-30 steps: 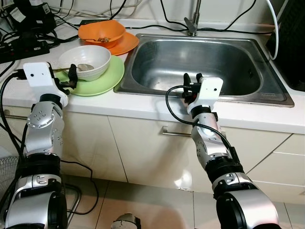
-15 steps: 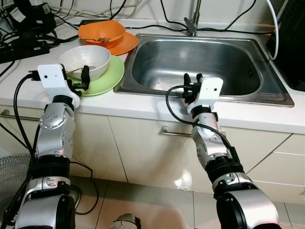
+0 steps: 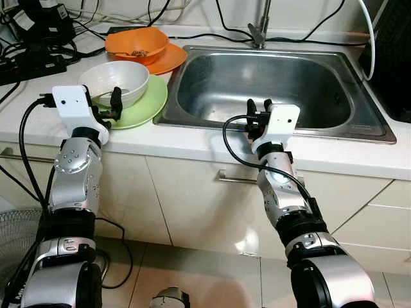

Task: Kitchen organization

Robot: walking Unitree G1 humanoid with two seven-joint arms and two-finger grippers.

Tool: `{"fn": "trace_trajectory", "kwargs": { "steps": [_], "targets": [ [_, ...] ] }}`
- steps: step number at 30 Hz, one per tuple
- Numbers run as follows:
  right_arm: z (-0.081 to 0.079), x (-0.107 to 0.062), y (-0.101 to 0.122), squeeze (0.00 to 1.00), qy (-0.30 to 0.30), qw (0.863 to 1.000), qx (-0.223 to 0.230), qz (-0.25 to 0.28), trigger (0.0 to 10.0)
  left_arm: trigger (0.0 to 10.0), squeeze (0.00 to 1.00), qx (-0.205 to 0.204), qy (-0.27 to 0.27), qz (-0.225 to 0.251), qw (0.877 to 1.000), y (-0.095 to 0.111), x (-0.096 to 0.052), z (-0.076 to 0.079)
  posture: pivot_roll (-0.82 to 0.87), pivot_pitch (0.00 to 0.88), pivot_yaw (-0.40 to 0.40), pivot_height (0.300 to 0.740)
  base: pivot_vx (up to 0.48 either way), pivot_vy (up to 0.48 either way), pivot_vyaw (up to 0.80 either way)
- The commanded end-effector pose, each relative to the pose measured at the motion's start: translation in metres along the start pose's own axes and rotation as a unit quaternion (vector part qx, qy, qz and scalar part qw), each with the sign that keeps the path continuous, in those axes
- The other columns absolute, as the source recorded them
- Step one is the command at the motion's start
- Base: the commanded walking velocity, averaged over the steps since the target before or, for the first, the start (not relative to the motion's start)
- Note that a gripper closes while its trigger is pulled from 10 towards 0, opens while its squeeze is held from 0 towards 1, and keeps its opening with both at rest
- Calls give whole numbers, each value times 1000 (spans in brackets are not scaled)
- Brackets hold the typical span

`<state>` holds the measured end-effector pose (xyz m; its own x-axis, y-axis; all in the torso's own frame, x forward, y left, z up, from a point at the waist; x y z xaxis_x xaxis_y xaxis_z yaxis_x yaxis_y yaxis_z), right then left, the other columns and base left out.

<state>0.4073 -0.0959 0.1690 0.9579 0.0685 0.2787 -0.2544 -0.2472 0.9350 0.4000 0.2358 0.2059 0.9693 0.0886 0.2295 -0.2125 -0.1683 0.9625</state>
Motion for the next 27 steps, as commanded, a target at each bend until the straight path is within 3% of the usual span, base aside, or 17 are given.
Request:
{"fn": "trace_trajectory", "kwargs": {
  "steps": [1,2,3,5,6,27],
  "targets": [
    [-2,0,2,0,1,1000,4,5,10000,8510,0,5,0,3,1000,0,0,1,212,2,62,740,0,0,0],
    [-2,0,2,0,2,1000,4,5,10000,8510,0,5,0,3,1000,1,0,2,212,2,62,740,0,0,0],
    [-2,0,2,0,2,1000,5,5,10000,3725,0,5,0,4,1000,1,0,2,212,0,62,740,0,0,0],
    [-2,-1,2,0,2,1000,5,4,10000,3725,0,5,1,4,1000,1,0,2,212,0,62,740,0,0,0],
    [-2,-1,2,0,3,1000,5,4,10000,0,0,5,2,5,1000,1,0,2,211,0,63,740,0,0,0],
    [0,0,2,0,-1,1000,6,4,10000,0,0,-2,-2,7,1000,2,1,6,211,0,62,740,0,0,0]
  ]
}}
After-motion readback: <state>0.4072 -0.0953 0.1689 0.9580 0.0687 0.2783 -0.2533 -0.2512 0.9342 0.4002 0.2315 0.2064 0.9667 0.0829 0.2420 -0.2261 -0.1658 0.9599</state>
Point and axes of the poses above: a point about 5 cm out from each wrist's last joint towards the gripper, its own x axis pointing out of the wrist towards the gripper, its own y axis along the axis of the wrist's last joint, z = x × y, the point moved 4 cm from there along x, pointing out of the wrist towards the gripper, and after that the axes turned 9 degrees about x, right-handed, at the moved point
